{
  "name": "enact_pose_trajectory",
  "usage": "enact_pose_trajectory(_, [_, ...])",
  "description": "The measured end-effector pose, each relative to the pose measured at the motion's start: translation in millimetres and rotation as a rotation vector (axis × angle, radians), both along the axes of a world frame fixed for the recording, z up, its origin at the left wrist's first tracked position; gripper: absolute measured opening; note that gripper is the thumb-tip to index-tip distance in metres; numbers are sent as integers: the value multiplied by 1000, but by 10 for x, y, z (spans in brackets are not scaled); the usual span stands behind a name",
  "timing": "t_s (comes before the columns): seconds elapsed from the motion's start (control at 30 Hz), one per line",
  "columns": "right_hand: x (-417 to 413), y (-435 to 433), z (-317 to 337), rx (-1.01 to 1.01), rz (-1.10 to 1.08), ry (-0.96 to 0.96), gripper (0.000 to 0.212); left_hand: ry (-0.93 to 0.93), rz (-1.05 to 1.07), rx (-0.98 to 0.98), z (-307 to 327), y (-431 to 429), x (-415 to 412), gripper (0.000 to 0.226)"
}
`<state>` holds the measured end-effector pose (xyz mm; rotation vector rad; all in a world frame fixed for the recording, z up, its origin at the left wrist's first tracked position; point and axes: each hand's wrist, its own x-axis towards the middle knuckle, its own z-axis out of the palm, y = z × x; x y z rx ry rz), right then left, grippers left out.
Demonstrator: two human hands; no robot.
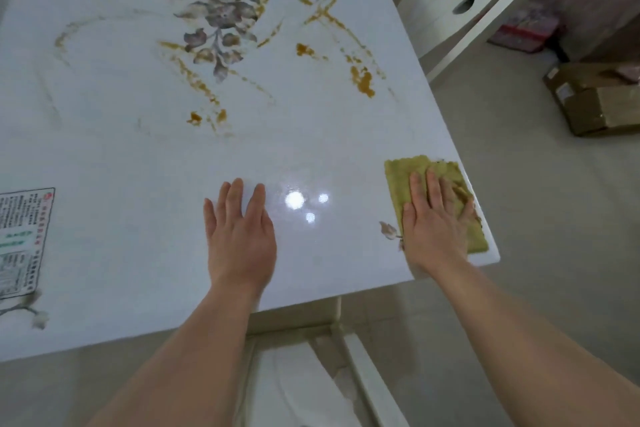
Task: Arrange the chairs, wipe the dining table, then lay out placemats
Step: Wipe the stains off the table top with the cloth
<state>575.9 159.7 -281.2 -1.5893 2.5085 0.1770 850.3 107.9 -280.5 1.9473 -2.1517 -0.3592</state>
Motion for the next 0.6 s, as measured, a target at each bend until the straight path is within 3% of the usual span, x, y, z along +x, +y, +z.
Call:
enact_pose_trajectory(0.17, [456,-223,19,-20,254,-52,64,10,18,-7,-8,4,-3,46])
enact_pose_trajectory(0.43, [886,-866,42,-71,652,-121,53,14,34,-48,-27,-10,17,46])
enact_pose_trajectory(0.6, [465,-1260,46,-55,577,-113,53,15,32,-64,-42,-14,30,46])
